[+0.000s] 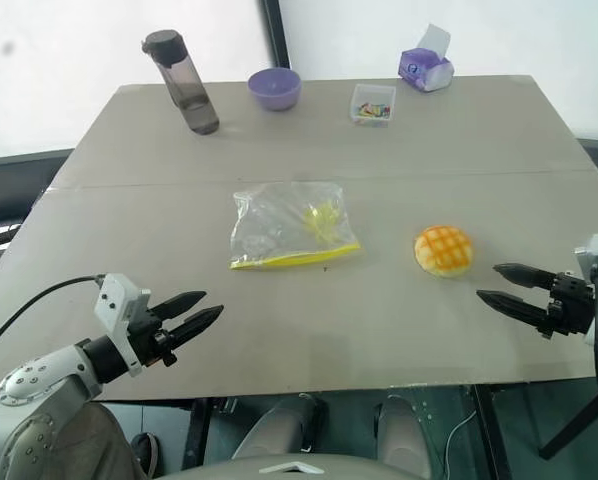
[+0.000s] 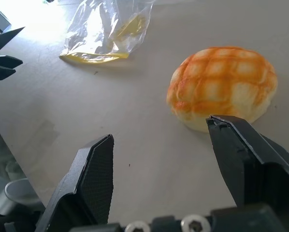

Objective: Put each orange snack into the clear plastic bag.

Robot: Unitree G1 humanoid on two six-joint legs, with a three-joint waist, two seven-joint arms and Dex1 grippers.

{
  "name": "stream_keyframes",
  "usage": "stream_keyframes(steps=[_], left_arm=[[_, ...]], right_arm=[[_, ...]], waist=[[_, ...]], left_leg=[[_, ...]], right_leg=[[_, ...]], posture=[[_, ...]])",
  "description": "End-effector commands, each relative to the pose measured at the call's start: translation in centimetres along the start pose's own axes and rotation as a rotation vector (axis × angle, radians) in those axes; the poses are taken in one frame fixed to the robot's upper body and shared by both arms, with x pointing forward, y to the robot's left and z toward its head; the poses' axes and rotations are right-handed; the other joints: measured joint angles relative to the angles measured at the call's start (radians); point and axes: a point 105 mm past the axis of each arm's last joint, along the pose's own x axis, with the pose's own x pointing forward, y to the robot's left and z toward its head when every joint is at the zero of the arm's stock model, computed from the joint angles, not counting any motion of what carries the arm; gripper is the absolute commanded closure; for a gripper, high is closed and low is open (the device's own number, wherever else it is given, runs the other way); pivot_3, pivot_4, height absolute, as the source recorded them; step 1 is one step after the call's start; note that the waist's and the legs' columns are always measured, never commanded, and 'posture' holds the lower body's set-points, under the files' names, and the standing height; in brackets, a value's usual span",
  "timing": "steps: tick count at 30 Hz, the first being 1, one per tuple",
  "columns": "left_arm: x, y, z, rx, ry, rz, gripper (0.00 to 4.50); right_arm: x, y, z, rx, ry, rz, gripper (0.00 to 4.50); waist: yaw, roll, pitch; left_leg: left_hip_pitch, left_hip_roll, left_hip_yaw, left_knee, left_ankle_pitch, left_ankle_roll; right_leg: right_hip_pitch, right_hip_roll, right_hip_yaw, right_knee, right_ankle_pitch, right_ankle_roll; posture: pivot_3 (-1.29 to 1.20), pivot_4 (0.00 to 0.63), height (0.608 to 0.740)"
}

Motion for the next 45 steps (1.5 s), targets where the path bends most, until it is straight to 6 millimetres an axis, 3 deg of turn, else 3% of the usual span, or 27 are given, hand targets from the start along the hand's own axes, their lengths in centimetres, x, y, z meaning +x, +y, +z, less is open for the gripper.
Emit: stream_keyframes(steps=[1, 25, 31, 36, 42, 43, 45], left_arm=[[-0.3, 0.0, 1.0, 0.046, -0.027, -0.011, 2.1], [0.3, 1.0, 1.0, 0.066, -0.062, -0.004, 2.1], [1.1, 4.0, 0.1, -0.078, 0.0, 0.13, 2.1], [2.5, 5.6, 1.7, -0.126, -0.059, 0.149, 2.1], [5.9, 8.3, 3.0, -0.241, -0.119, 0.134, 2.1], [6.4, 8.4, 3.2, -0.256, -0.128, 0.121, 1.56], [7.8, 8.5, 4.1, -0.326, -0.171, 0.081, 1.03]], right_arm=[[-0.8, -0.1, 1.0, -0.042, -0.036, -0.018, 1.1], [-0.5, 0.1, 1.0, -0.084, -0.054, -0.019, 1.1], [1.6, 2.4, 3.2, -0.163, -0.12, 0.072, 1.1], [3.6, 4.0, 4.9, -0.181, -0.148, 0.13, 1.1], [6.1, 6.6, 7.1, -0.198, -0.136, 0.247, 1.1], [6.4, 6.9, 7.4, -0.201, -0.131, 0.258, 1.1], [6.9, 7.4, 8.0, -0.215, -0.137, 0.276, 0.68]], waist=[[0.0, 0.0, 0.0], [0.0, 0.0, 0.0], [-0.001, 0.0, 0.0], [0.0, 0.0, 0.0], [-0.001, -0.001, 0.001], [-0.002, -0.001, 0.001], [-0.002, -0.002, 0.001]], left_leg=[[0.0, 0.0, 0.0, 0.0, 0.0, 0.0], [0.0, 0.0, 0.0, 0.0, 0.0, 0.0], [0.0, 0.0, -0.001, 0.0, 0.0, 0.0], [0.0, 0.0, -0.001, 0.0, 0.0, -0.001], [-0.001, 0.0, -0.002, 0.0, 0.002, -0.004], [-0.001, -0.001, -0.002, 0.0, 0.003, -0.004], [-0.001, -0.001, -0.001, 0.0, 0.003, -0.005]], right_leg=[[0.0, 0.0, 0.0, 0.0, 0.0, 0.0], [0.0, 0.0, 0.0, 0.0, 0.0, 0.0], [0.0, 0.0, 0.0, 0.0, 0.0, 0.0], [0.0, 0.0, -0.001, 0.001, 0.0, 0.0], [-0.001, 0.0, -0.002, 0.001, 0.0, 0.0], [-0.001, 0.0, -0.001, 0.001, 0.0, 0.0], [-0.002, 0.0, -0.001, 0.001, 0.0, 0.0]], posture=[[0.0, 0.15, 0.74], [0.0, 0.15, 0.74], [0.0, 0.15, 0.74], [0.0, 0.15, 0.74], [0.0, 0.15, 0.74], [0.0, 0.15, 0.74], [0.0, 0.15, 0.74]])
